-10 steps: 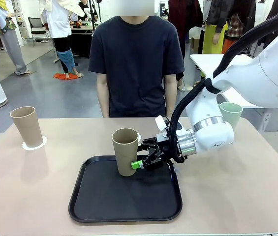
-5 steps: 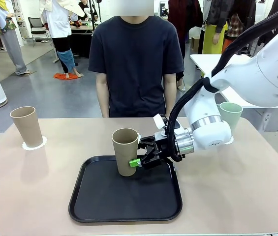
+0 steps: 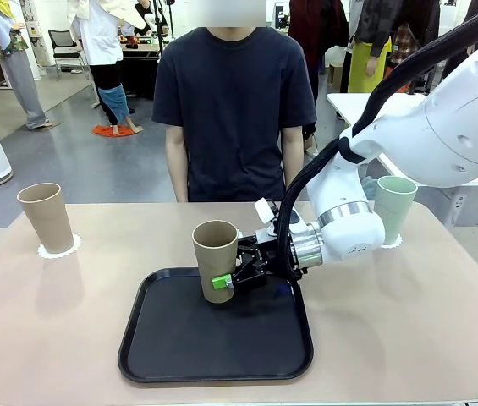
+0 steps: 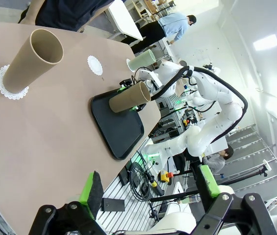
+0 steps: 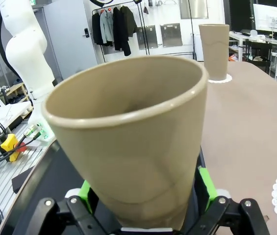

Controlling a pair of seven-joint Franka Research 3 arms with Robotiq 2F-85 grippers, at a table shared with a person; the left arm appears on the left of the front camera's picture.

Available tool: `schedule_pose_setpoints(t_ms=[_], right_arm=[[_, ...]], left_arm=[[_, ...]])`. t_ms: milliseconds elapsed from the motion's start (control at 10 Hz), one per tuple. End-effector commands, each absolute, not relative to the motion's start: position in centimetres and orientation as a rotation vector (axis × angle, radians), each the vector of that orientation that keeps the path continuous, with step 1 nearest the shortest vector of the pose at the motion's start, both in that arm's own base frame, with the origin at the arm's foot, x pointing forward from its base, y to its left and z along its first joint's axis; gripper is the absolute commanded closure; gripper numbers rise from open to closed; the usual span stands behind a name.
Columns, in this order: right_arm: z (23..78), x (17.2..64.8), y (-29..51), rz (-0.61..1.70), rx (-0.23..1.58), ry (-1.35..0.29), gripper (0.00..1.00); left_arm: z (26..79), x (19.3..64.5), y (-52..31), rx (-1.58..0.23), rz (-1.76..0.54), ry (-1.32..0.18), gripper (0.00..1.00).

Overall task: Place coasters on the table and set cups on them.
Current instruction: Take one Reusable plastic cup from the Flat Tray and place it on a coaster set by the human.

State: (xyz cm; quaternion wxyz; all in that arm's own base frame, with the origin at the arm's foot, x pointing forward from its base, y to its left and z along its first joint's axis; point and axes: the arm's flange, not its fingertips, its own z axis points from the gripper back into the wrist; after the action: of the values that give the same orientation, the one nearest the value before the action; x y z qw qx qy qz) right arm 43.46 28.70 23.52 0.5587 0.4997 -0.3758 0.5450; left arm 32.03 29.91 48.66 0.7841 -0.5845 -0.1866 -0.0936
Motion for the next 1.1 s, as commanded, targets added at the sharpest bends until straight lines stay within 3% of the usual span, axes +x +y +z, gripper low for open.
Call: schedule_pose_setpoints(t_ms=[0,100,200,300,400,500,700,1000], right_arm=[[23.2,43.9,29.9,1.261,1.204,-0.899,0.00],[23.2,43.8,29.9,1.269,1.223,-0.906,0.10],[23.1,43.9,29.9,1.276,1.227,-0.903,0.60],[23.2,44.0,29.8,1.269,1.229,-0.910,0.70],[23.2,44.0,29.8,1.265,1.228,-0.912,0.65],[23.3,44.0,29.7,1.266,1.221,-0.911,1.00],[25.6,43.1,29.7,1.289,1.177,-0.929,1.00],[35.8,42.7,29.6,1.289,1.113,-0.964,1.00]], left_arm=[[48.9,32.0,30.0,-1.257,-0.190,-0.403,0.00],[48.9,32.0,30.0,-1.257,-0.190,-0.403,0.00],[48.9,32.0,30.0,-1.257,-0.190,-0.403,0.00],[48.9,32.0,30.0,-1.257,-0.190,-0.403,0.00],[48.9,32.0,30.0,-1.257,-0.190,-0.403,0.00],[48.9,32.0,30.0,-1.257,-0.190,-0.403,0.00],[48.9,32.0,30.0,-1.257,-0.190,-0.403,0.00],[48.9,32.0,30.0,-1.257,-0.190,-0.403,0.00]])
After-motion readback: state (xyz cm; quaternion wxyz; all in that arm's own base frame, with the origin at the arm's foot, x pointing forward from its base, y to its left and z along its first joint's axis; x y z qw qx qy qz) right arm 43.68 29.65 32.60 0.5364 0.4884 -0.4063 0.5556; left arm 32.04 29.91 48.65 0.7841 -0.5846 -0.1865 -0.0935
